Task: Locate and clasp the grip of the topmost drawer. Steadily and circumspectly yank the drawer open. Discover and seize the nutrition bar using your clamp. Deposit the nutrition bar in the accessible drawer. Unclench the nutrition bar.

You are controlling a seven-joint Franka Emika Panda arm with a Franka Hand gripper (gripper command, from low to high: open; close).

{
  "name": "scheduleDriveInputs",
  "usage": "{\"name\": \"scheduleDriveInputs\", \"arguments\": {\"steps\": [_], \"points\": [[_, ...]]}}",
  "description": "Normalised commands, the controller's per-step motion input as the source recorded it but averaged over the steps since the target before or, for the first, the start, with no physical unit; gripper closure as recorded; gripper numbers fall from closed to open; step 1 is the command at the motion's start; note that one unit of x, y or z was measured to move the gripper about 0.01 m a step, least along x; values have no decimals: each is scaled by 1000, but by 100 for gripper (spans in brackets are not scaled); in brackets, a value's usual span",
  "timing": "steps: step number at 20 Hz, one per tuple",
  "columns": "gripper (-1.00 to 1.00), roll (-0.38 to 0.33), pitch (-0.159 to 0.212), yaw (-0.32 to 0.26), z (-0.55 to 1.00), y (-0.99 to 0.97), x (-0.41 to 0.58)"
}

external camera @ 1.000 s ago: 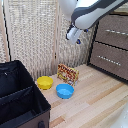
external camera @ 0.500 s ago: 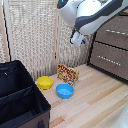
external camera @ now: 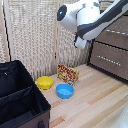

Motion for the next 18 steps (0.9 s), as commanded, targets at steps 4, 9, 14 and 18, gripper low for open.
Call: {"name": "scheduleDriveInputs", "arguments": {"steps": [4,9,14,18], "points": [[-100,-74,-25,0,33,-663,4],[-100,-25,-50,-2,65,-679,18],[-100,0,-55,0,210,-671,213],[-100,-18,-23,-9,174,-647,209]]}}
